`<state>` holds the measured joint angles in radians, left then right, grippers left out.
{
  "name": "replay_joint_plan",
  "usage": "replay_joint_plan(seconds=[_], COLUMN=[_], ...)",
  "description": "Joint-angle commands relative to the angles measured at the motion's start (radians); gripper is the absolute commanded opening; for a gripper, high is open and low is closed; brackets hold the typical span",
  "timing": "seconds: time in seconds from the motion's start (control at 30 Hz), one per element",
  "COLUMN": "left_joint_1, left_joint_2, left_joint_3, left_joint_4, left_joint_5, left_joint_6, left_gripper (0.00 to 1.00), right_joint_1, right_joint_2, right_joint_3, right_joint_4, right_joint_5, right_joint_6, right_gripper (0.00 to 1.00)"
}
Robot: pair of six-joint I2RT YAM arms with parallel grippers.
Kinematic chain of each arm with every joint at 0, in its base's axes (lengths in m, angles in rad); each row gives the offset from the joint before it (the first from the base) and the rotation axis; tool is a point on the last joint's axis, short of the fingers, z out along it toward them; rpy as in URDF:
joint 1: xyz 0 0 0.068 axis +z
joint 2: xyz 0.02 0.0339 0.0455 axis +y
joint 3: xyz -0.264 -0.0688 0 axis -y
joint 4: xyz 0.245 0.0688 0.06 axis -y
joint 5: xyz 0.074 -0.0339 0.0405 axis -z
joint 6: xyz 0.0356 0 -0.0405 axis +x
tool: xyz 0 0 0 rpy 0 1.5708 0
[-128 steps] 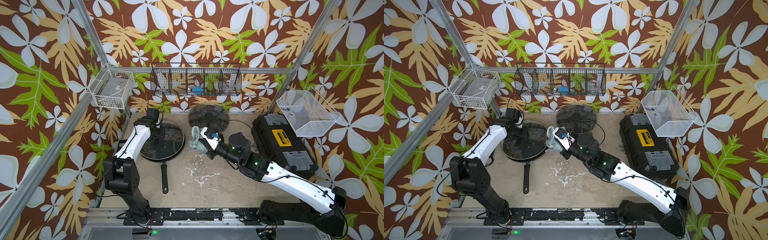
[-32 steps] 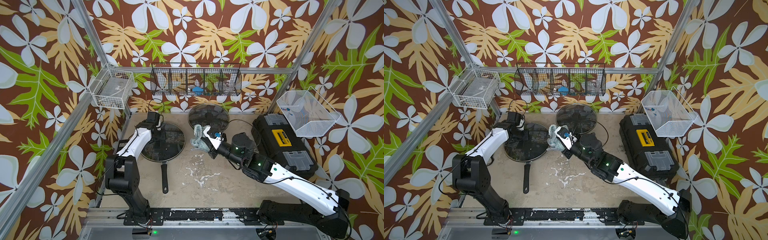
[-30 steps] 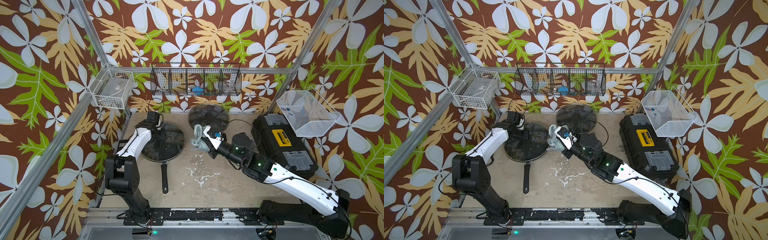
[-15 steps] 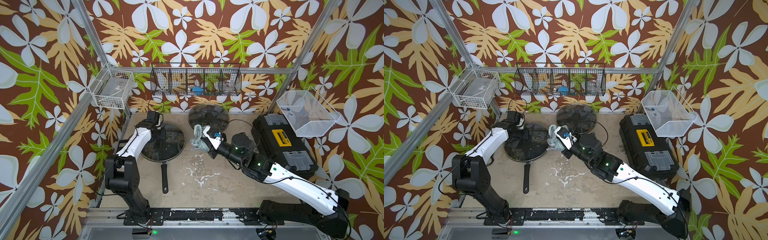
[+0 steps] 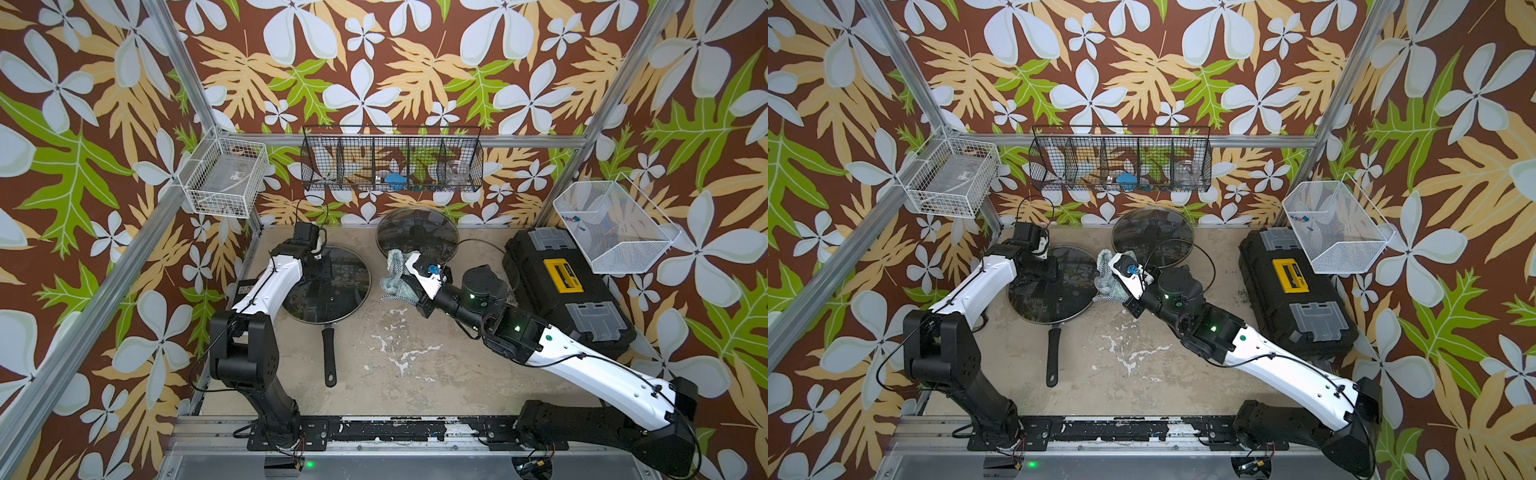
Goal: Wipe the pot lid with a cloth
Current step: Place the pot lid on the cooking pot.
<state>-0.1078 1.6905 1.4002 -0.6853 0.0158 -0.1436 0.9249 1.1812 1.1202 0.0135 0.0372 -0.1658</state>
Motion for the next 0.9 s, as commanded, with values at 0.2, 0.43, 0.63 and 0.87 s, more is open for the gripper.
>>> replay_joint_plan(seconds=[0.2,0.43,0.63,0.87], left_joint_1=[0.001,0.002,0.001,0.002], left_joint_2=[0.008,0.040,0.060,0.053], left_joint_3=[0.029,0.093,0.112,0.086], left_joint_4=[-0.081,-0.114,-0.129,-0.131], left_joint_5=[0.007,-0.005,-0.031,-0.016], left_joint_6=[0.033,0.033,0.038,0.040], left_gripper=[0.20,0.19,0.21,0.21], right_joint_1=[0.000,0.000,0.000,0.000], right_joint_2=[0.011,0.023,0.024,0.026], right_joint_3=[0.015,0.023,0.020,0.021], right_joint_4=[0.014,0.014,0.016,0.016], right_joint_5=[-0.003,-0.003,0.000,-0.003], right_joint_6=[0.006,0.003,0.000,0.001], right_gripper=[0.00,0.00,0.00,0.00])
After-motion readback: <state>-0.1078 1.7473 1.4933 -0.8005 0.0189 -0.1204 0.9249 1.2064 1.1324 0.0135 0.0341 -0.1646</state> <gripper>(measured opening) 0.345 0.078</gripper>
